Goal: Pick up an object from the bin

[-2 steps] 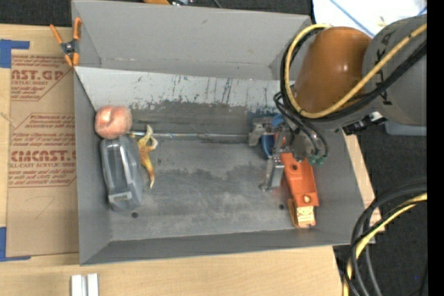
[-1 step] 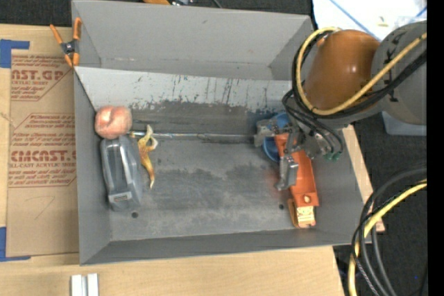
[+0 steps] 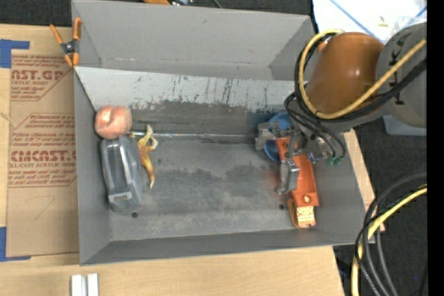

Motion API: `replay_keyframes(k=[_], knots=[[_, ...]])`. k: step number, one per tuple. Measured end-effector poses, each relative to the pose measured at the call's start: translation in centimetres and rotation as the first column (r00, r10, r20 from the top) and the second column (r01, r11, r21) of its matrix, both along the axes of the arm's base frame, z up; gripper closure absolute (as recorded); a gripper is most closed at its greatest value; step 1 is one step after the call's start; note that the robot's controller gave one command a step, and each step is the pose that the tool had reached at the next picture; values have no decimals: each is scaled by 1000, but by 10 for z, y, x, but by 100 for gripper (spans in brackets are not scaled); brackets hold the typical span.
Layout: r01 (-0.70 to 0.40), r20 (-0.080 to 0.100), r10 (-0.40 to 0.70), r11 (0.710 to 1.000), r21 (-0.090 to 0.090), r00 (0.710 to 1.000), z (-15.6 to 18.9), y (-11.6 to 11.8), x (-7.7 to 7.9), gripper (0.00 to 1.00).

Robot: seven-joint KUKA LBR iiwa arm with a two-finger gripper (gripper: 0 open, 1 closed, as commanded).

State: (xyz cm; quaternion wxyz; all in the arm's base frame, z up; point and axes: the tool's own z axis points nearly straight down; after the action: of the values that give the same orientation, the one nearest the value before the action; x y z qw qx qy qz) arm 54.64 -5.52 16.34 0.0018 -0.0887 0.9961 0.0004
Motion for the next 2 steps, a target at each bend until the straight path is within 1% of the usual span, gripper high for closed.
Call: replay_keyframes(k=[1, 2], knots=[[-256, 1, 256, 967, -2, 967, -26, -14, 14, 0], [-644, 3, 644, 765, -5, 765, 1, -48, 15, 0]])
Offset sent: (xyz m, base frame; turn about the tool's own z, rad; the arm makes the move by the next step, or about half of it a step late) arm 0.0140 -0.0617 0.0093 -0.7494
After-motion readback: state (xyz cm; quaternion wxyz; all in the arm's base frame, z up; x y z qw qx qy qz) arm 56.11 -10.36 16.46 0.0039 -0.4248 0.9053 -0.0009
